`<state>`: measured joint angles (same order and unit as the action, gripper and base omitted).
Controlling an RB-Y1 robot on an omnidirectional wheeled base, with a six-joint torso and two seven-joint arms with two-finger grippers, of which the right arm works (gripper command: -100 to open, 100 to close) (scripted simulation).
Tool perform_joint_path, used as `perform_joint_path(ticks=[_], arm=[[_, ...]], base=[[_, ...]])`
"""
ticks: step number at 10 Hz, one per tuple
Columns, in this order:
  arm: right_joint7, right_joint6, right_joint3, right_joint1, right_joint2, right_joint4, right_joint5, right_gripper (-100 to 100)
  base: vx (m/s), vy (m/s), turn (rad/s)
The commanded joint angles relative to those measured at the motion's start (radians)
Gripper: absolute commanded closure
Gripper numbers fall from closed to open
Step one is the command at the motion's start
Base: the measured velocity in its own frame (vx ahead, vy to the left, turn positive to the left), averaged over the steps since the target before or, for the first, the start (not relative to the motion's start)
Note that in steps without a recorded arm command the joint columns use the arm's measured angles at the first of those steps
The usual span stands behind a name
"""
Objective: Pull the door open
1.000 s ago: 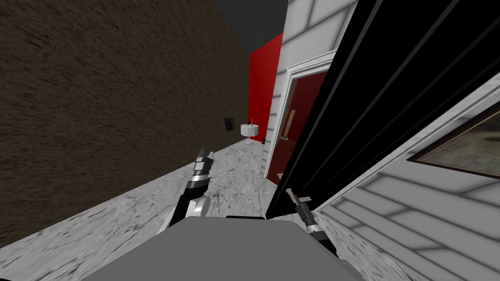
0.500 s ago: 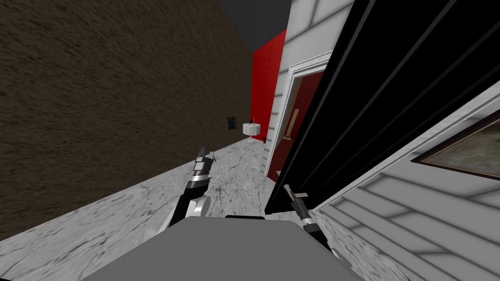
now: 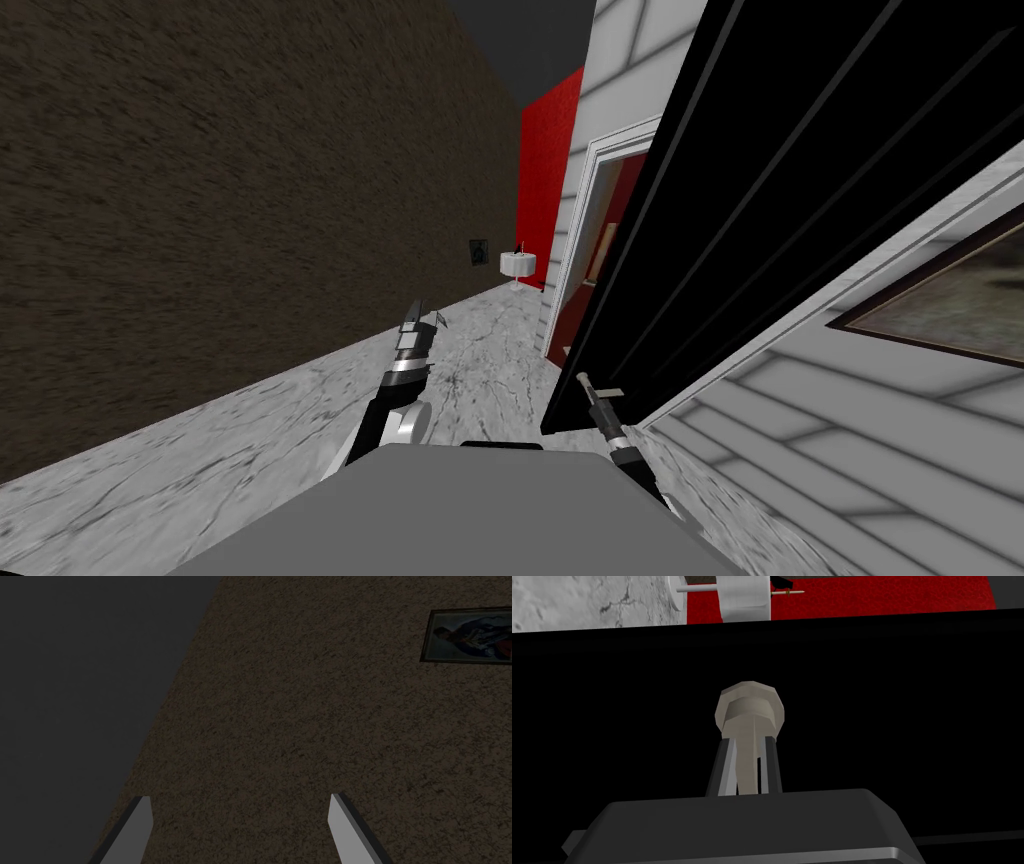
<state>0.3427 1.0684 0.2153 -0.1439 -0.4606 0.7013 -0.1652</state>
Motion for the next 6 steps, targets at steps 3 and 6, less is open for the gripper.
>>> perform_joint_path(ticks=[3, 6], arm=[[0.000, 0.016, 0.013, 0.030, 0.021, -0.053, 0.012, 100], [-0.026, -0.053, 0.003, 0.045, 0.049, 0.000, 0.029, 100]], base=[[-0.058, -0.032, 0.013], [-0.150, -0.080, 0.102]])
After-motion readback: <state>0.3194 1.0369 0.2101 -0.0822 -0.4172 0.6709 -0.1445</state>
